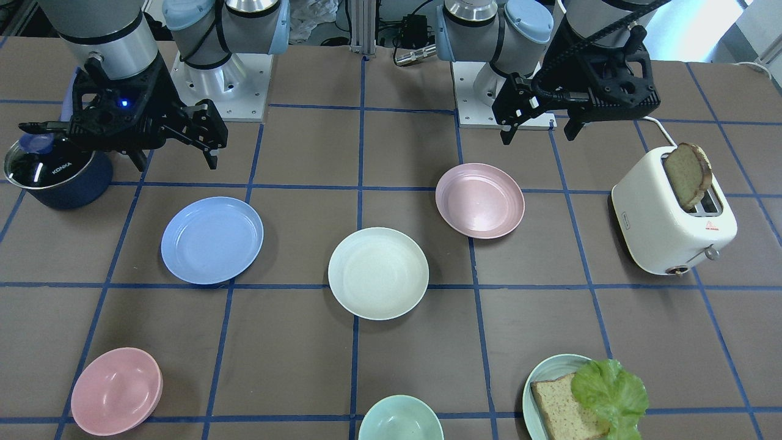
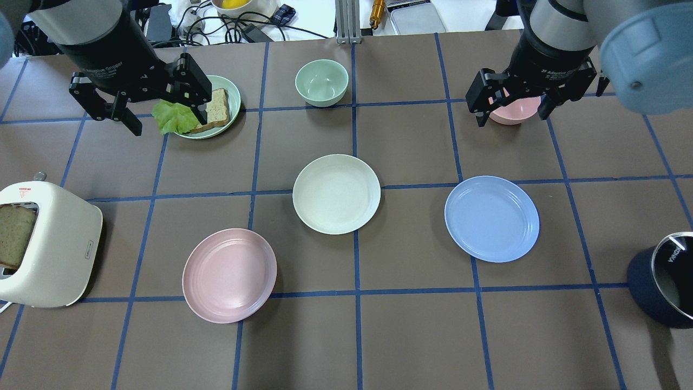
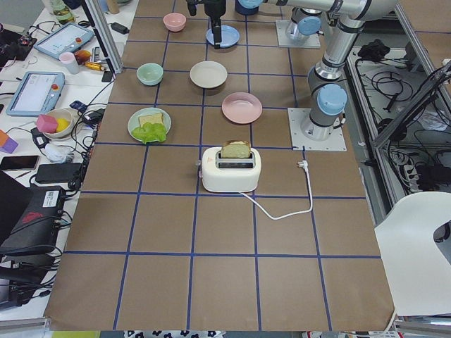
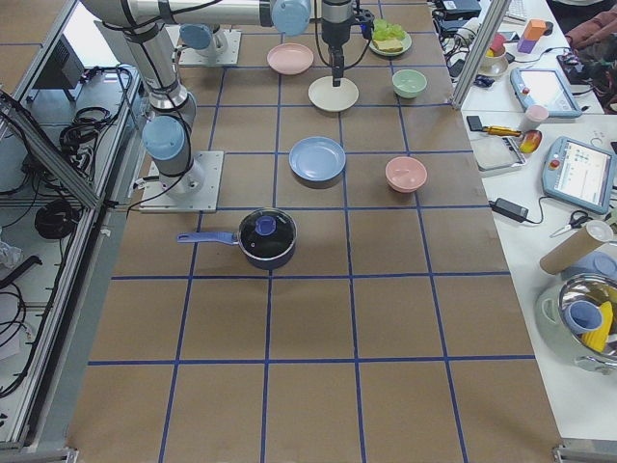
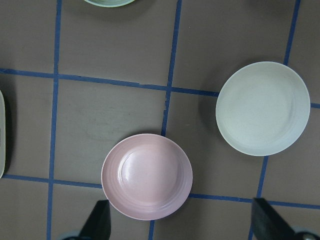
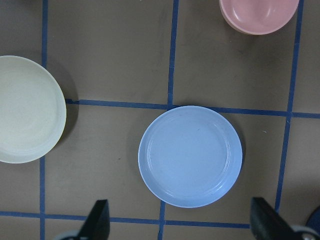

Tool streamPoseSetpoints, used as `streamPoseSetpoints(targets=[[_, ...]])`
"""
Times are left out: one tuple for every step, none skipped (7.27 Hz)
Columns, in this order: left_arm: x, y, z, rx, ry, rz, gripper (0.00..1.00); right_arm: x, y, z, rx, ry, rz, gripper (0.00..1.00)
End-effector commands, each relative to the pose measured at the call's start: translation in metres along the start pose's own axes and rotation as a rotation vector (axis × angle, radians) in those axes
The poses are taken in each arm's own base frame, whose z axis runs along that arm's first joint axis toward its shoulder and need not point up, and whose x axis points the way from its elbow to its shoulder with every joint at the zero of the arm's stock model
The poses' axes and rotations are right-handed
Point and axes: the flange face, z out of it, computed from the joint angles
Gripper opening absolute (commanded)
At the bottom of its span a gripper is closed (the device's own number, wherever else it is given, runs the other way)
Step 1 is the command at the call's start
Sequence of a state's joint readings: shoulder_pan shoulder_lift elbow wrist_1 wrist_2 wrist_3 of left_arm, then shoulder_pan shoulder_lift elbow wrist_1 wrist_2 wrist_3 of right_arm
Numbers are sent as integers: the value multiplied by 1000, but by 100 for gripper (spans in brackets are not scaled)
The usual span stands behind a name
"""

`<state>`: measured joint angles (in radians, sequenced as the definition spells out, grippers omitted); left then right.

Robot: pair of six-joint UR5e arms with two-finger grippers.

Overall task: Stack three plates with pink and blue
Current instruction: 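Move the left gripper toward the pink plate while the right reaches the blue plate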

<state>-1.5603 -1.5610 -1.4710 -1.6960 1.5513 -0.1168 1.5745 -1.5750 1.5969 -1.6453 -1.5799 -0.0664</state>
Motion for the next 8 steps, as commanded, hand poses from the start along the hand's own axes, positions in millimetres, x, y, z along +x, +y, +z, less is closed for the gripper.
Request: streamPoseSetpoints(targets=[[0, 0, 1, -6, 0, -2, 100, 1, 0, 1, -1, 2, 1, 100], [0, 0, 2, -7, 0, -3, 100, 0, 0, 0, 1, 2, 1, 100], [0, 1, 1, -6, 0, -2, 100, 1, 0, 1, -1, 2, 0, 100], [0, 0, 2, -9, -2, -2, 100, 1, 0, 1, -4, 3, -2, 100], [0, 1, 2, -9, -2, -3, 100, 5, 0, 5, -17, 8, -10, 100], [0, 1, 2, -7, -2, -3, 100, 13, 1, 15, -35, 9, -27, 100], [0, 1, 2, -9, -2, -3, 100, 27, 6, 40, -82, -7, 0, 100], [0, 1, 2, -9, -2, -3, 100, 44, 15, 80, -113, -4, 30, 100]])
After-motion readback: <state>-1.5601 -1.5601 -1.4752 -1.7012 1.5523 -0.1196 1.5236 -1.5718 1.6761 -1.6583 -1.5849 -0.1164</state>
